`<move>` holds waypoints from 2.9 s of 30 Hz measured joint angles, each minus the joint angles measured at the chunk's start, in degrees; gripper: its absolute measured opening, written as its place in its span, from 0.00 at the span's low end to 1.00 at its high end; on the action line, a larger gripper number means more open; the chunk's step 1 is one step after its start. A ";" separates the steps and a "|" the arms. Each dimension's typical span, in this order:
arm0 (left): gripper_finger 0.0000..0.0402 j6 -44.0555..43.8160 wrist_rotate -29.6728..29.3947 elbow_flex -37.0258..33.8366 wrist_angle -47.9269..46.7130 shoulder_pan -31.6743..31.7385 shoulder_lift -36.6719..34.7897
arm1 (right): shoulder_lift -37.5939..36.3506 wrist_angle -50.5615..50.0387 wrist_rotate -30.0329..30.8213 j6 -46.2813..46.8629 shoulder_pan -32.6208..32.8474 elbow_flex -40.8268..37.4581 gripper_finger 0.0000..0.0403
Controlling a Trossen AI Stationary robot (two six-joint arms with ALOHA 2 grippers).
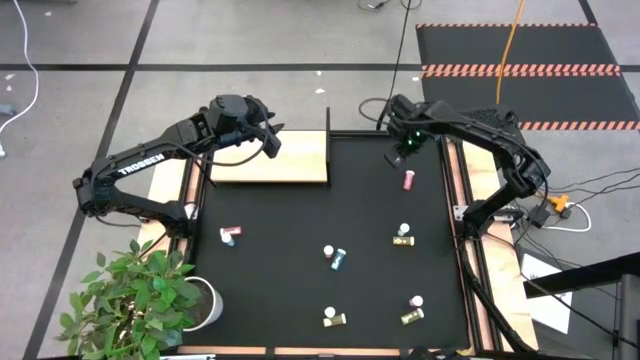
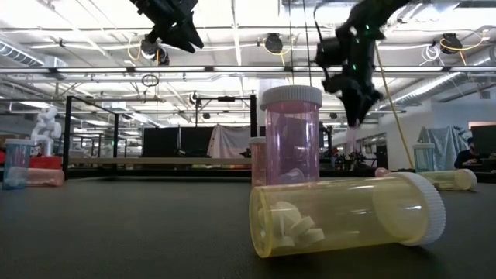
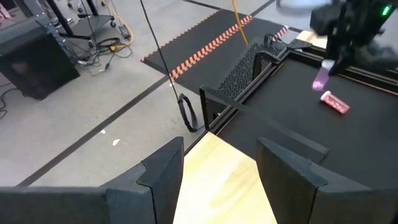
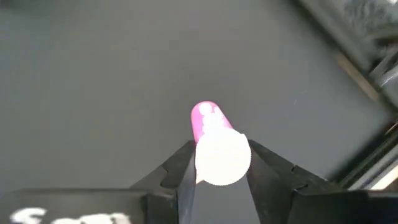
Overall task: Pick and place medicine bottles onto shelf by color
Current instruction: Put the purple pill bottle on the shelf
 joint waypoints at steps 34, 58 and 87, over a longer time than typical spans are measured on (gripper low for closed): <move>0.50 18.18 17.56 0.00 2.14 9.25 2.34 | 26.61 5.66 -4.83 -0.72 15.65 54.71 0.29; 0.59 17.14 12.13 0.00 12.40 -0.74 10.62 | 26.64 6.13 -12.51 -18.73 17.84 54.71 0.29; 0.27 11.61 14.23 0.00 21.18 -0.52 10.43 | 16.86 11.70 -15.72 -16.31 13.97 54.78 0.56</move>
